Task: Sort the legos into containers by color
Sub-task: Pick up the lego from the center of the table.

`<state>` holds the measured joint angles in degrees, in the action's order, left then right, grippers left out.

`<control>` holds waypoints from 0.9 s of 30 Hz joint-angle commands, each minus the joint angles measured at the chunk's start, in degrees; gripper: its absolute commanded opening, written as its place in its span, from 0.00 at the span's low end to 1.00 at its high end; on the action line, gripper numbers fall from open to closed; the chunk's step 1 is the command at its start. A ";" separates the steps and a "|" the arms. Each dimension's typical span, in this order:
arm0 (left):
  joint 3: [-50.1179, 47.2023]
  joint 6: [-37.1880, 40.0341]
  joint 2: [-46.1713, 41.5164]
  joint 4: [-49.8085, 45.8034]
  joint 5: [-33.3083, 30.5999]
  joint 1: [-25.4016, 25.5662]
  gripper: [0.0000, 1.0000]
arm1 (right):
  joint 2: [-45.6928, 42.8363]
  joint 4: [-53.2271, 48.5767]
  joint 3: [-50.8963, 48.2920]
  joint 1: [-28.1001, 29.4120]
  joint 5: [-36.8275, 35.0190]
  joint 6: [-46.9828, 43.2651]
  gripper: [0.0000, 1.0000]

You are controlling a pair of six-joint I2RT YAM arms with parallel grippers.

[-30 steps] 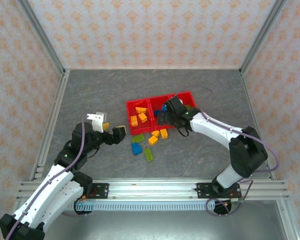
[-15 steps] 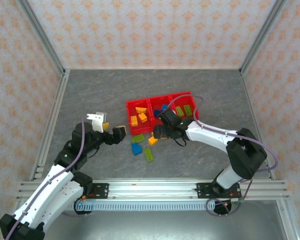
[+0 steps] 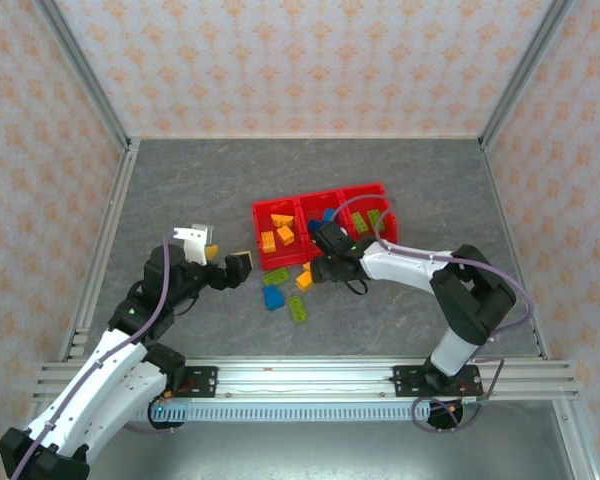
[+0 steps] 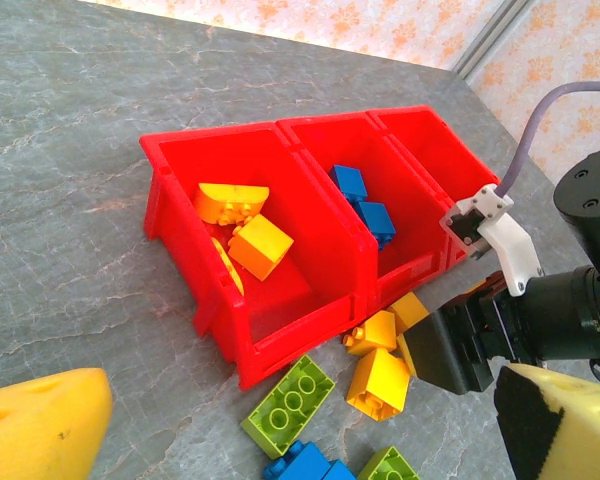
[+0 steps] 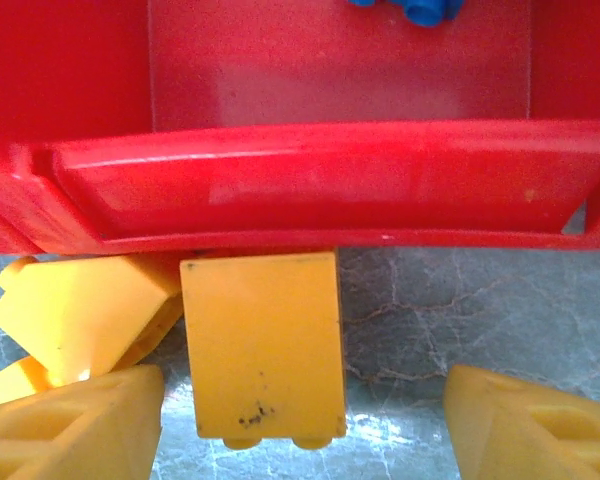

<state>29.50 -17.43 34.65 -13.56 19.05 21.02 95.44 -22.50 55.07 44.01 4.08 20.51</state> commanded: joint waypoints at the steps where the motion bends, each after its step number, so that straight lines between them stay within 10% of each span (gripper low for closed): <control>1: 0.12 0.87 -0.14 0.38 0.65 0.49 0.99 | 2.17 0.09 0.53 0.45 -2.21 -0.21 0.71; 12: 0.12 0.92 -0.10 0.27 0.65 0.51 0.99 | 1.85 -1.10 1.51 0.64 -3.20 -0.64 0.36; 27: 0.12 0.95 -0.38 0.32 0.64 0.47 0.99 | -8.98 -6.07 3.23 1.86 -3.99 3.28 0.21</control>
<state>29.52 -17.45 34.63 -13.56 19.05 21.02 89.95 -26.17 56.18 45.41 2.31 21.63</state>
